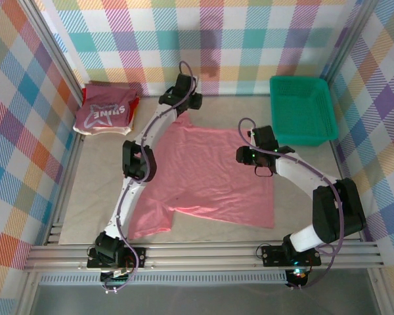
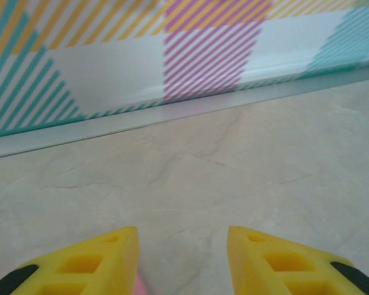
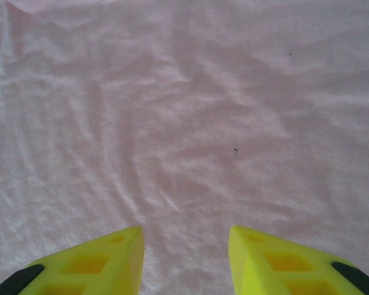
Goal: Fold and stack the t-shirts
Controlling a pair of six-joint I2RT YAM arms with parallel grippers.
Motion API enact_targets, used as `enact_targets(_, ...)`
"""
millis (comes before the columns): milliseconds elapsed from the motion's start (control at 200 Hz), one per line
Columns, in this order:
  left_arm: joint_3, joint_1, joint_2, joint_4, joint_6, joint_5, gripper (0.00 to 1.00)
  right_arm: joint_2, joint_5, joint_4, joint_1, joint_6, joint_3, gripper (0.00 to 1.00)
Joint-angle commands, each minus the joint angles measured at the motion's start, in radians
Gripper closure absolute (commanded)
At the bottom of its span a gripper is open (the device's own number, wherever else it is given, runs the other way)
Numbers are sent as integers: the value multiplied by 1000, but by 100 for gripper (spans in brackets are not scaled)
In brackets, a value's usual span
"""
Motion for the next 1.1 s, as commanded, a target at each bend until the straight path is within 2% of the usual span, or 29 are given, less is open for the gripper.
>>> enact_targets(0,-4,4,-106,-48,23,-22,68,-43,-27,-11,-1,1,12,59)
enact_targets(35,-52,9,-140,-60,-5,-36,74,-48,-24,-12,0,-2,12,59)
enact_targets(90,-217,22,-234,-9,-57,-50,72,-53,-22,-16,1,-6,12,59)
enact_targets(135,-439,33,-347,123,-94,-45,67,-55,-18,-19,1,-9,14,59)
enact_targets(190,-711,47,-489,293,-146,-54,66,-51,-13,-24,0,-10,17,59)
enact_targets(240,-894,60,-591,421,-187,-65,65,-40,-12,-39,0,-7,31,61)
enact_targets(315,-1062,83,-674,472,-227,-80,66,-18,-17,-54,0,0,53,71)
enact_targets(355,-1091,99,-675,455,-235,-68,70,-6,-18,-55,-1,4,63,79)
enact_targets(420,-1071,132,-624,400,-240,-44,76,14,-24,-47,0,8,80,91)
enact_targets(525,-925,176,-483,262,-262,-5,83,34,-46,-23,1,14,94,97)
enact_targets(655,-735,186,-335,163,-300,9,87,30,-53,-16,0,28,99,97)
enact_targets(830,-649,186,-237,158,-392,10,89,-8,-33,-16,-1,22,71,97)
enact_targets(930,-570,186,-168,165,-405,32,89,-25,-27,-18,0,11,59,97)
enact_targets(1095,-339,186,-24,90,-408,56,89,-54,-30,-8,0,10,42,96)
